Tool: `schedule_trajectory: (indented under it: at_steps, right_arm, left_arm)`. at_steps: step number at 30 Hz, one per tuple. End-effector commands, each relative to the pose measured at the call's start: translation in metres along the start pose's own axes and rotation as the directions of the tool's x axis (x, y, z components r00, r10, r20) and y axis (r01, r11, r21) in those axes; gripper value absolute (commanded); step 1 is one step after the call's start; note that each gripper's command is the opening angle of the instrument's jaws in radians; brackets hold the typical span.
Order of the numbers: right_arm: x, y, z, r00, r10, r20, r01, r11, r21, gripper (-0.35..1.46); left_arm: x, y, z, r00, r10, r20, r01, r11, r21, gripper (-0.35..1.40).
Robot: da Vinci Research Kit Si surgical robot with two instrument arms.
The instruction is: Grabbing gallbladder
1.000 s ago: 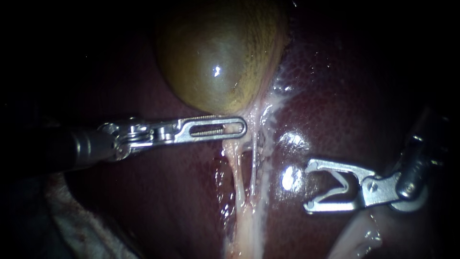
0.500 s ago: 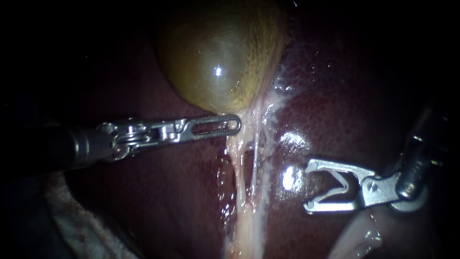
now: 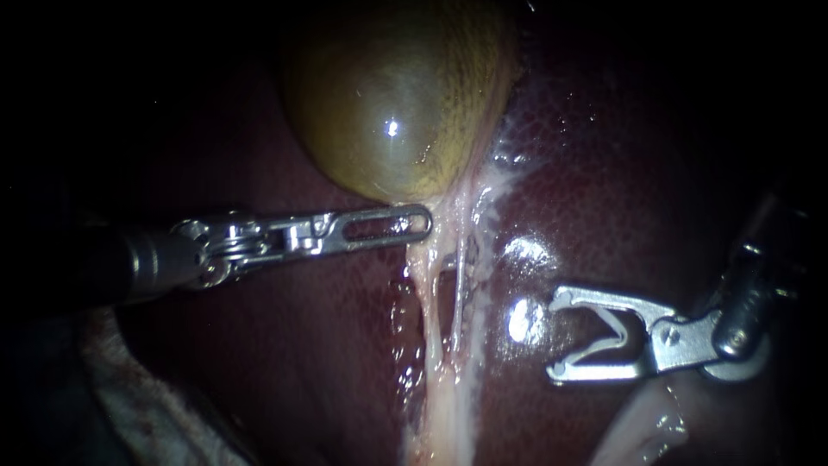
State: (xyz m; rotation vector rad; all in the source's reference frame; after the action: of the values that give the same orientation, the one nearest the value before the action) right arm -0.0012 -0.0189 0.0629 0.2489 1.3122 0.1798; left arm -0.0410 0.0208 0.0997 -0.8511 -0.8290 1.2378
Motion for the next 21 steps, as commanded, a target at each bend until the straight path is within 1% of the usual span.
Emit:
schedule_trajectory:
  at_steps: [1, 14, 21]
  right_arm:
    - [0.0000, 0.0000, 0.0000, 1.000, 0.000, 0.000, 0.000, 1.000, 0.000, 0.60]
    - [0.0000, 0.0000, 0.0000, 1.000, 0.000, 0.000, 0.000, 1.000, 0.000, 0.60]
    - [0.0000, 0.0000, 0.0000, 1.000, 0.000, 0.000, 0.000, 1.000, 0.000, 0.60]
  left_arm:
    - [0.0000, 0.0000, 0.0000, 1.0000, 0.000, 0.000, 0.000, 1.000, 0.000, -0.16]
    - [0.0000, 0.0000, -0.0001, 1.0000, -0.006, 0.002, 0.006, 1.000, -0.001, -0.18]
    - [0.0000, 0.0000, -0.0001, 1.0000, -0.006, 0.005, 0.006, 1.000, -0.002, -0.25]
